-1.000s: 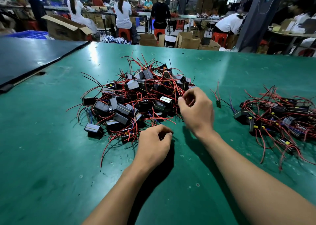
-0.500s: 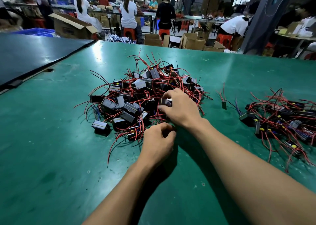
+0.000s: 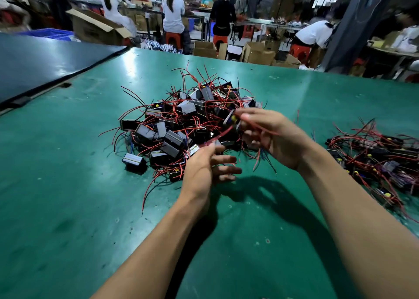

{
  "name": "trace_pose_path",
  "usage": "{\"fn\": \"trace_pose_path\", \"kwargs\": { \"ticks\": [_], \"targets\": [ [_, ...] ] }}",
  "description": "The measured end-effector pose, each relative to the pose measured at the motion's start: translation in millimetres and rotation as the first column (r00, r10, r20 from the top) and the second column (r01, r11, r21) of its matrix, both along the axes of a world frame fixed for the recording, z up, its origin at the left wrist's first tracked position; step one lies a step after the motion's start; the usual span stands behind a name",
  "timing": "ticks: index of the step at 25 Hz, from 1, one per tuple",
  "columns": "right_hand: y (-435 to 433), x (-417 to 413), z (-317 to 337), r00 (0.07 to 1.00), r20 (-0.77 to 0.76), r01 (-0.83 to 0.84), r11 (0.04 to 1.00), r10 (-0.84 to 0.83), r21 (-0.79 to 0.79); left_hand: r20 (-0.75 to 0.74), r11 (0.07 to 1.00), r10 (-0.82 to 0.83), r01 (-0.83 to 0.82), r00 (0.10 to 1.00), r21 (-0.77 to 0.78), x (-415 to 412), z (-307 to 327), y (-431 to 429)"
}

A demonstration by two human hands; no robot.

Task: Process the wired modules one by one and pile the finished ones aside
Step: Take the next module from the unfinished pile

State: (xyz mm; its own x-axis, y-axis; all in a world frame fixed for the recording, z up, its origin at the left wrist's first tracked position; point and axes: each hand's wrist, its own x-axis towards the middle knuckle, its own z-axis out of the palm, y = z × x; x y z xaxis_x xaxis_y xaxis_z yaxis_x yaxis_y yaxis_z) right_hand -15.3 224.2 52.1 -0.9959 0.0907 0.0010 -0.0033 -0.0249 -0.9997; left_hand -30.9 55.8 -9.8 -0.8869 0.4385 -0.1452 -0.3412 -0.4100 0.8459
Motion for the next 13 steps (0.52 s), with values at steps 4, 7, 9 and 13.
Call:
{"fn": "trace_pose_path", "kwargs": {
  "ticks": [4,7,9,13],
  "targets": [
    [-6.9,2.9,-14.7,0.979,0.107,-0.179,0.982,0.172,0.064,0.133,0.985,-0.159,0.148,0.978,0.089,0.4,8.0,-3.3],
    [-2.2,-3.7,-13.6,0.984,0.104,-0.159,0.979,0.146,0.125,0.147,0.992,-0.086,0.070,0.985,0.110,0.2,7.2,-3.6],
    [2.9,-15.9,-14.1,0.992,0.093,-0.095,0.987,0.083,0.134,0.133,0.993,-0.042,0.028,0.990,0.111,0.6,6.3,-3.3],
    [10.4,-54.6,-19.8,0.952,-0.170,0.275,0.474,-0.253,0.836,0.178,0.998,0.000,-0.011,0.984,0.062,2.4,5.9,1.4]
  ]
}}
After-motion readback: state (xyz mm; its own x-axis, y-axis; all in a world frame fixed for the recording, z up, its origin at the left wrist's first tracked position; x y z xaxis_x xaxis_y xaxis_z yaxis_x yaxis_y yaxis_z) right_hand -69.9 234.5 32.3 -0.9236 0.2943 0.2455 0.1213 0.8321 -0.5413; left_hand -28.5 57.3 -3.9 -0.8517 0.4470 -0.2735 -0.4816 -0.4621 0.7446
